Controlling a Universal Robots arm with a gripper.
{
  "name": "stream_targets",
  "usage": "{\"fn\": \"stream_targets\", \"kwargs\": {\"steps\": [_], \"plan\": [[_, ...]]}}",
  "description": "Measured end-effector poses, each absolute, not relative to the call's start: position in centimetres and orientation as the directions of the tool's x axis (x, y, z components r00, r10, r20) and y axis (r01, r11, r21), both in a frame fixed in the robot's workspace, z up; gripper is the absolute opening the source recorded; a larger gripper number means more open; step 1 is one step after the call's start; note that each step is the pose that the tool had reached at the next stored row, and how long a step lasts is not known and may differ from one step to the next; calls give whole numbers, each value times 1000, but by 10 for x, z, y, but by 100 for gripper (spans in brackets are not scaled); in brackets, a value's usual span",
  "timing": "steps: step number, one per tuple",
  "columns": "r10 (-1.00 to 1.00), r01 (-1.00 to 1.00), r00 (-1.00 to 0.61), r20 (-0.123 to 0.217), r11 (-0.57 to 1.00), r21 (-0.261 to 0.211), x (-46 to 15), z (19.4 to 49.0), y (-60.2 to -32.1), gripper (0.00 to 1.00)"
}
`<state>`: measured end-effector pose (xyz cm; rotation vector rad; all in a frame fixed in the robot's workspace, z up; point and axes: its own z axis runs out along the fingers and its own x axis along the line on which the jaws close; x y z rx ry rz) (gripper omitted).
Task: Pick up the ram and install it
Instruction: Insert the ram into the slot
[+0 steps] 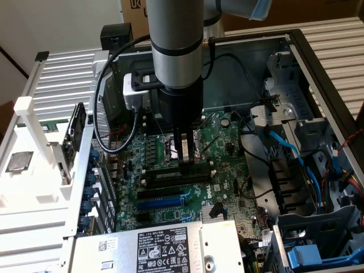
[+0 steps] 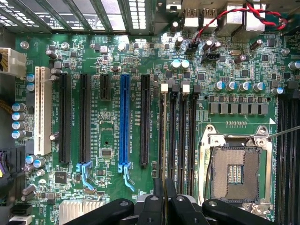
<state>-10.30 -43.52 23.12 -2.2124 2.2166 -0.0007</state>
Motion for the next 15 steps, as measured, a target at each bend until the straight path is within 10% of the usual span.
{"fn": "stream_targets", "kwargs": {"steps": [15], "plan": [[-1000,-1000,-25,-7,26,-7,-103,231,-435,13]]}}
